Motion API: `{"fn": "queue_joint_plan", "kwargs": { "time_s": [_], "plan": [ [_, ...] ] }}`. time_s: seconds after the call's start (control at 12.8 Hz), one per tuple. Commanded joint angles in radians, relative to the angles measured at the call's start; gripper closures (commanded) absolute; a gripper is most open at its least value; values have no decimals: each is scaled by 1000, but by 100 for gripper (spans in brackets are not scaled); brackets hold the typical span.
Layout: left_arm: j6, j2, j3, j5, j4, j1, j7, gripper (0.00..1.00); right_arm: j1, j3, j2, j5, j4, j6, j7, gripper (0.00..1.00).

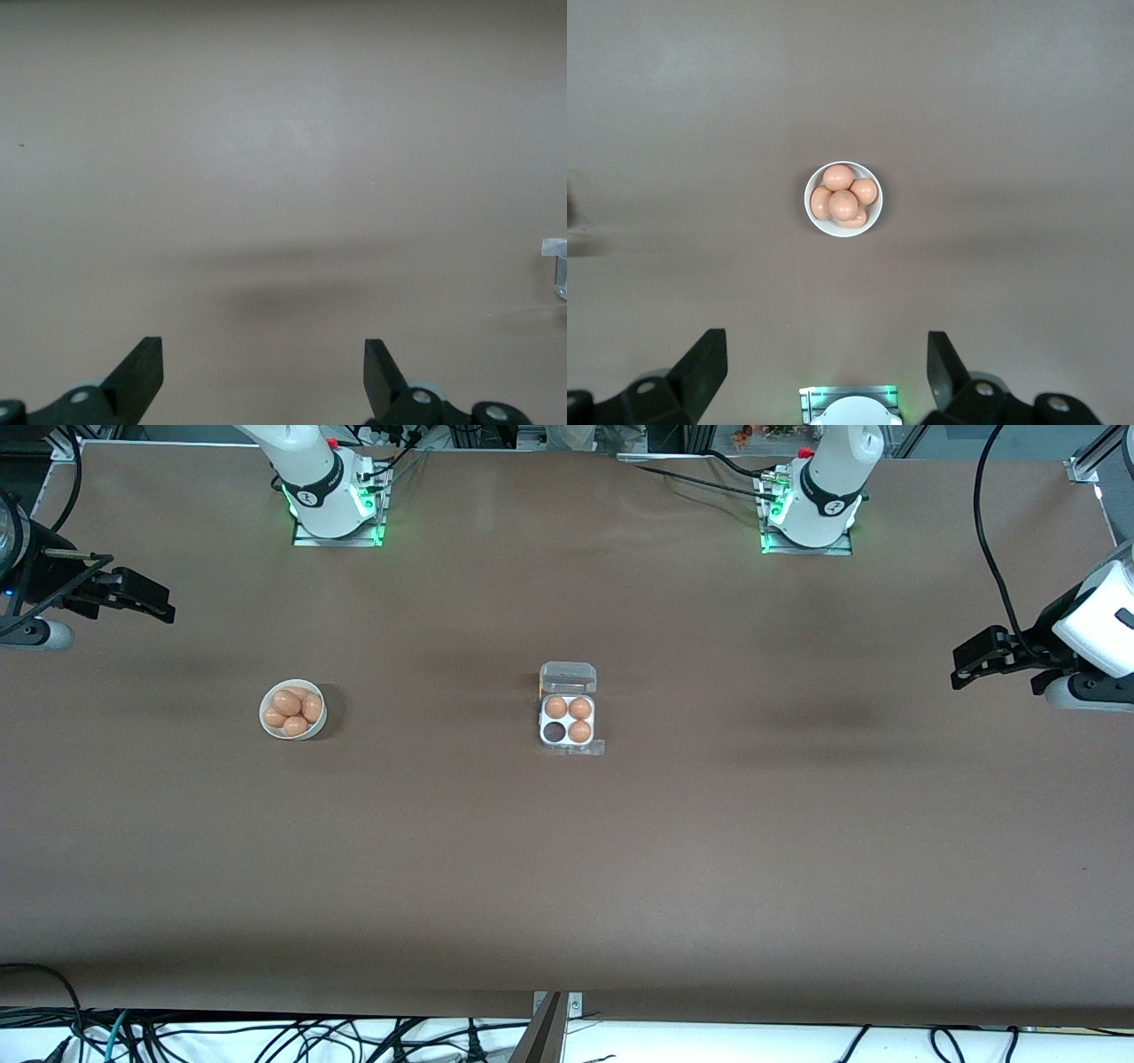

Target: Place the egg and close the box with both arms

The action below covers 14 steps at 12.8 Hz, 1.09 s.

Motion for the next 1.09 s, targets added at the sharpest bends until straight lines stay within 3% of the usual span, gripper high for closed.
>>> {"fn": "queue_joint_plan", "kwargs": {
  "time_s": [0.0, 0.39, 0.7, 1.01],
  "plan": [
    [-5, 3, -1, -5, 19, 3, 4, 0, 5, 6, -25, 1, -21, 14, 5, 0],
    [-5, 3, -3, -5, 19, 2, 2, 0, 6, 3, -6, 29, -81, 67, 6, 0],
    [-4, 3, -4, -5, 19, 2, 2, 0, 6, 1, -23, 28, -286, 257, 5, 0],
    [-5, 3, -4, -9, 19, 2, 2, 0, 6, 0, -9, 28, -516, 557, 2, 0]
  ]
}}
